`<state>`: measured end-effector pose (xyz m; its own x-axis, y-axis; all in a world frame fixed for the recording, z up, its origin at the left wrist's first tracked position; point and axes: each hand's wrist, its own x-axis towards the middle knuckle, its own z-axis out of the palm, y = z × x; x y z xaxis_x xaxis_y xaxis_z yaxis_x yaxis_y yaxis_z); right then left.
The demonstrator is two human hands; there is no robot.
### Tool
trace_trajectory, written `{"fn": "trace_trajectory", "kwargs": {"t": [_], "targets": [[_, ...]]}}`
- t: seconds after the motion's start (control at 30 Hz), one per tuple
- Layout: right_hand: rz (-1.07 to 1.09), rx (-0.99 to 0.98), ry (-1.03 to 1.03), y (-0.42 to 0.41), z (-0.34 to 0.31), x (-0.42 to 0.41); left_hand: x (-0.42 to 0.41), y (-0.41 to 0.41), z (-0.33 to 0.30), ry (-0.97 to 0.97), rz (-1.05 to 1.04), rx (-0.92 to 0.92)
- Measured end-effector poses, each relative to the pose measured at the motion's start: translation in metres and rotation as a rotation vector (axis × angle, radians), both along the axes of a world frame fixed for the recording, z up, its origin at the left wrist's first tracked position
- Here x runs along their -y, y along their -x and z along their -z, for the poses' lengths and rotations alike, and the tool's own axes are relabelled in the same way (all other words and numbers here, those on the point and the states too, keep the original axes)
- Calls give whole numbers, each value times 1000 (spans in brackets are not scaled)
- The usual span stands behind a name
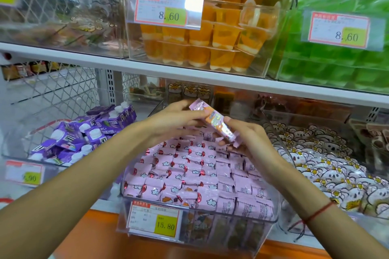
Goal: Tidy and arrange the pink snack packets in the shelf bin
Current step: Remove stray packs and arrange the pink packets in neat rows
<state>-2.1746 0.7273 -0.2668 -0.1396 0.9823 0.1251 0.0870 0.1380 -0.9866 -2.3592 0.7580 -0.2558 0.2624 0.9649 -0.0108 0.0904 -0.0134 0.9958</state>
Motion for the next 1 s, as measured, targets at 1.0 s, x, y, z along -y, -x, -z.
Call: {"fn": "trace_trajectory", "kwargs": {"t": [1.0], "targets": [[-77,1201,-371,12,-16,-66,-13,8,53,-565,57,-1114]]}}
